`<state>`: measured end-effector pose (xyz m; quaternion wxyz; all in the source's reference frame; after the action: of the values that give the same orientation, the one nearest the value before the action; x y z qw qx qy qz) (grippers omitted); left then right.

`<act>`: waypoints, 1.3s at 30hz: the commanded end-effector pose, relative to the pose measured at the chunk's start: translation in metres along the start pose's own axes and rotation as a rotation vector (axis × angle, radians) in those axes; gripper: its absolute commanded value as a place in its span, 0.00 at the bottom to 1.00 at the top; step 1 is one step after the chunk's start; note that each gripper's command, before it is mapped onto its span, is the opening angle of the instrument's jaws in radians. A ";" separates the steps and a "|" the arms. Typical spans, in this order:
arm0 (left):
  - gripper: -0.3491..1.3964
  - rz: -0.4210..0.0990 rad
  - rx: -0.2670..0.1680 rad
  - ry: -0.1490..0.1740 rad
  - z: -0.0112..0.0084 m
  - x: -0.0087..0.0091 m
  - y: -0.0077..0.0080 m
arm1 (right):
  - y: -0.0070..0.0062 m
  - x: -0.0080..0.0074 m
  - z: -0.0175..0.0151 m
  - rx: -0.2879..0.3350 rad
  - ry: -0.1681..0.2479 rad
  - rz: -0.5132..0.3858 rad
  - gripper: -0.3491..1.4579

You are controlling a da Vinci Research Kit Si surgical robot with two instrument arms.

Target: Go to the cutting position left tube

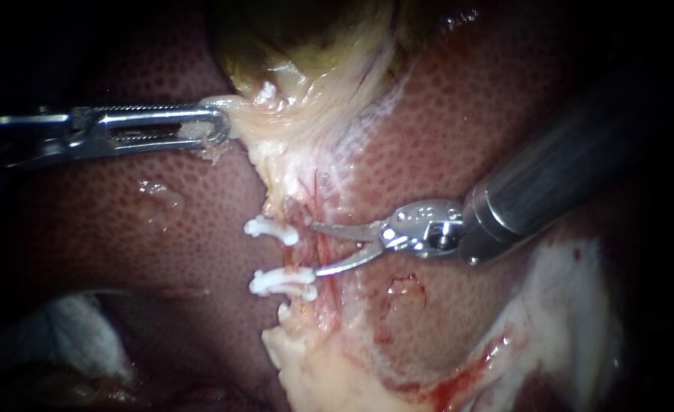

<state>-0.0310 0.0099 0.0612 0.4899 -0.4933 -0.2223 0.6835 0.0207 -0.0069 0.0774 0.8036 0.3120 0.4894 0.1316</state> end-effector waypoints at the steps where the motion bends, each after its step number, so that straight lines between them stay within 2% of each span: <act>1: 0.00 0.000 -0.001 0.000 0.0000 0.0000 0.0000 | -0.0002 -0.0002 0.0006 0.012 -0.002 -0.004 0.86; 5: 0.00 0.000 0.003 0.002 0.0000 0.0000 0.0002 | -0.0006 -0.0009 0.0026 0.026 -0.003 -0.015 0.89; 12: 0.00 0.000 0.001 0.001 0.0000 0.0000 0.0007 | -0.0002 -0.0018 0.0053 0.041 -0.012 -0.012 0.91; 16: 0.00 0.000 0.001 0.001 0.0000 0.0000 0.0007 | -0.0004 -0.0016 0.0062 0.057 -0.016 0.001 0.91; 22: 0.00 0.006 0.002 0.001 0.0002 0.0000 0.0007 | -0.0009 -0.0007 0.0072 0.074 0.001 0.011 0.90; 33: 0.00 0.006 0.000 0.000 0.0003 -0.0001 0.0007 | 0.0000 -0.0005 0.0075 0.082 0.026 0.047 0.89; 39: 0.00 0.006 0.000 0.001 0.0004 -0.0001 0.0007 | 0.0001 -0.0002 0.0081 0.094 0.042 0.070 0.89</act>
<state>-0.0317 0.0096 0.0608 0.4875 -0.4945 -0.2208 0.6848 0.0277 -0.0099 0.0802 0.7707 0.3645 0.5024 0.1438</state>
